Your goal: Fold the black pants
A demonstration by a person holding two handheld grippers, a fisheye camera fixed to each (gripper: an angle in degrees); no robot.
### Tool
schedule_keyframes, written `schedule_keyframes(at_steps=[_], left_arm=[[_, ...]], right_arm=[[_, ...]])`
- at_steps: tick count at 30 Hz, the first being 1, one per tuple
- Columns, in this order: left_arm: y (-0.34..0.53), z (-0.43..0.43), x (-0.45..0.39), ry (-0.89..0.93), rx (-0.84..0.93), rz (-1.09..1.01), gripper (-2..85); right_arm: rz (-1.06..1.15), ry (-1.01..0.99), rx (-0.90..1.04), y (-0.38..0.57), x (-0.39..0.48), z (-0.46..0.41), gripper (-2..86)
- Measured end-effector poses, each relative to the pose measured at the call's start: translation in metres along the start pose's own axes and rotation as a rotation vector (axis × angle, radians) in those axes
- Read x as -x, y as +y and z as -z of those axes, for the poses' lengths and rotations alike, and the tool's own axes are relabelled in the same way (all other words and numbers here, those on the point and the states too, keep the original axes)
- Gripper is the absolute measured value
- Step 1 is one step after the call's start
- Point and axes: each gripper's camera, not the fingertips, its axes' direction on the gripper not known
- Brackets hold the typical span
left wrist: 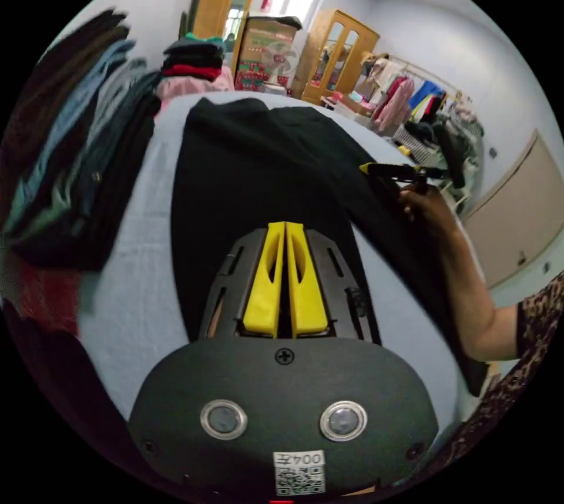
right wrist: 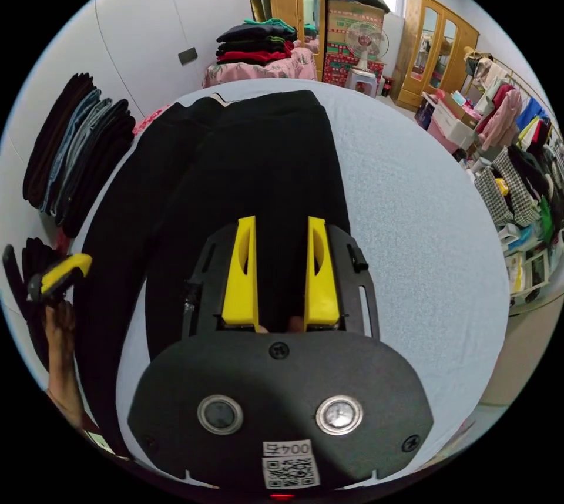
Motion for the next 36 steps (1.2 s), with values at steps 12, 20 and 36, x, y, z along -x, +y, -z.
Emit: schedule_keyframes(at_steps=[12,20,36], left_arm=[[-0.242,-0.003,0.048,-0.349,0.097,-0.037,19.3],[-0.26,-0.002,0.047,-0.269,0.144,-0.024,5.4],[-0.19,0.144,-0.025,-0.405,0.027,-0.118,7.0]], right_arm=[[0.035,0.065,0.009,0.016,0.026,0.004,10.2],[0.029,0.041,0.006,0.021,0.03,0.008,9.7],[0.031,0.047,0.007,0.026,0.043,0.01,10.5]])
